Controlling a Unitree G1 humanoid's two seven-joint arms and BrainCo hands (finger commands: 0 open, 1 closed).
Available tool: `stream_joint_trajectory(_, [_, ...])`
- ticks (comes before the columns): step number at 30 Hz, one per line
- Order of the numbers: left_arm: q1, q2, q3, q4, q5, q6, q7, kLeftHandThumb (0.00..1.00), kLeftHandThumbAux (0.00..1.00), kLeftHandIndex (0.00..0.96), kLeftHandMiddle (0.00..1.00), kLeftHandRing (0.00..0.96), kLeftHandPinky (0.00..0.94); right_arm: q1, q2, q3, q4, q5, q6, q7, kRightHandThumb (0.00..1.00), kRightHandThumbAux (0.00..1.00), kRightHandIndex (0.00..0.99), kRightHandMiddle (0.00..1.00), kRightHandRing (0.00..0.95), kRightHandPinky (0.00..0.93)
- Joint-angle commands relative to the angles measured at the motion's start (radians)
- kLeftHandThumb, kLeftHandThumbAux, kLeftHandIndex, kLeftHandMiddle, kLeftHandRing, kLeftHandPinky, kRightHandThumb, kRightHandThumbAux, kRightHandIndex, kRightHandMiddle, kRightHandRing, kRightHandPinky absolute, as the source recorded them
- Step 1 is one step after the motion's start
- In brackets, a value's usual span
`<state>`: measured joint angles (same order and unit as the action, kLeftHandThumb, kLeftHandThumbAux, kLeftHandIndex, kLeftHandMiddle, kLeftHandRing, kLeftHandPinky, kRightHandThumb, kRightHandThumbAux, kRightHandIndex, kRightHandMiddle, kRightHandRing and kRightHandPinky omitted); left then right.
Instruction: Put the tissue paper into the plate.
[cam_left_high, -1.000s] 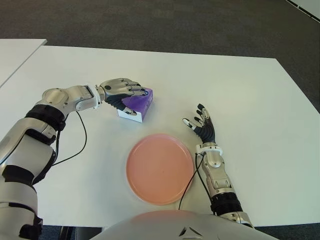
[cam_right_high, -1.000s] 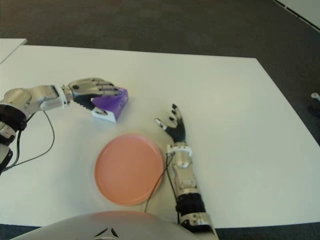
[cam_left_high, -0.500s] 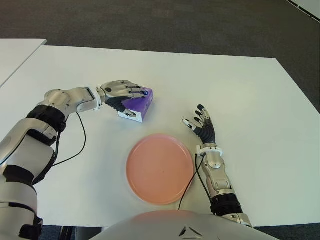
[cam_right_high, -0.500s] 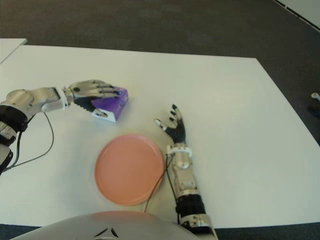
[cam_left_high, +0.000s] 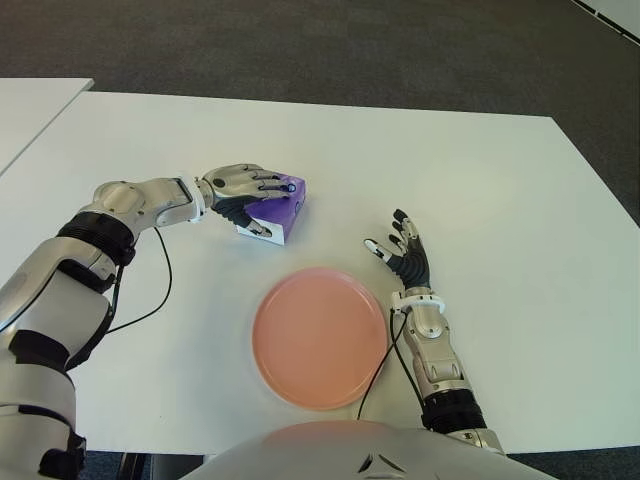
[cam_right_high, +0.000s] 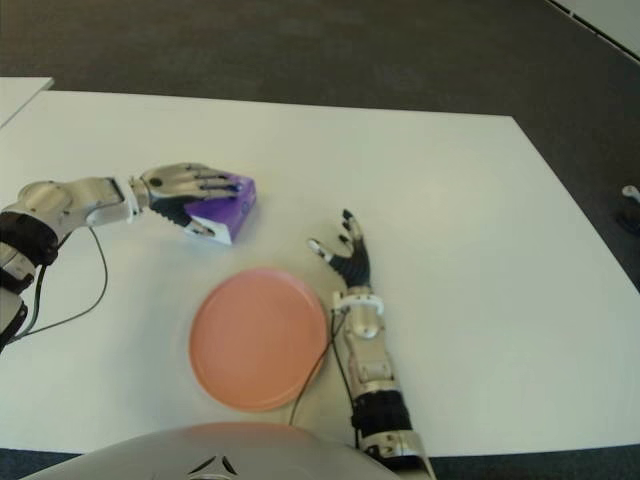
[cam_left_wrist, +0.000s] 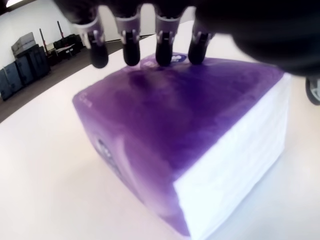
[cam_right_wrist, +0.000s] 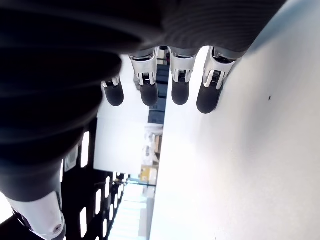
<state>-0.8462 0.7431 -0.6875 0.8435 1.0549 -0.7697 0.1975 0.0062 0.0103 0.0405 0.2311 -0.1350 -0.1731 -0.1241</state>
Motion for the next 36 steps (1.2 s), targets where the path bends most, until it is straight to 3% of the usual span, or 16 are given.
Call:
stream_joint_trajectory(1, [0.018,-0.008,-0.027,0.008,0.033,0.015,0.001,0.474,0.139,0.0,0.0,0.0,0.0,0.051,-0.003,-0.001,0.041,0.007,0.051,0.012,0.15,0.702,0.0,0.047,0.068,0.119])
stream_joint_trajectory(14, [0.015,-0.011,-0.052,0.013,0.059,0.051,0.015,0.484,0.138,0.0,0.0,0.0,0.0,0.065,-0.001,0.006,0.014,-0.001,0.065,0.013,0.179,0.709,0.0,0.051,0.074,0.118])
stream_joint_trajectory(36, [0.001,-0.018,-0.097,0.042,0.115,0.111,0.156,0.412,0.106,0.0,0.0,0.0,0.0,0.073,-0.005,0.018,0.001,0.0,0.08,0.017,0.18,0.686,0.0,0.039,0.059,0.097])
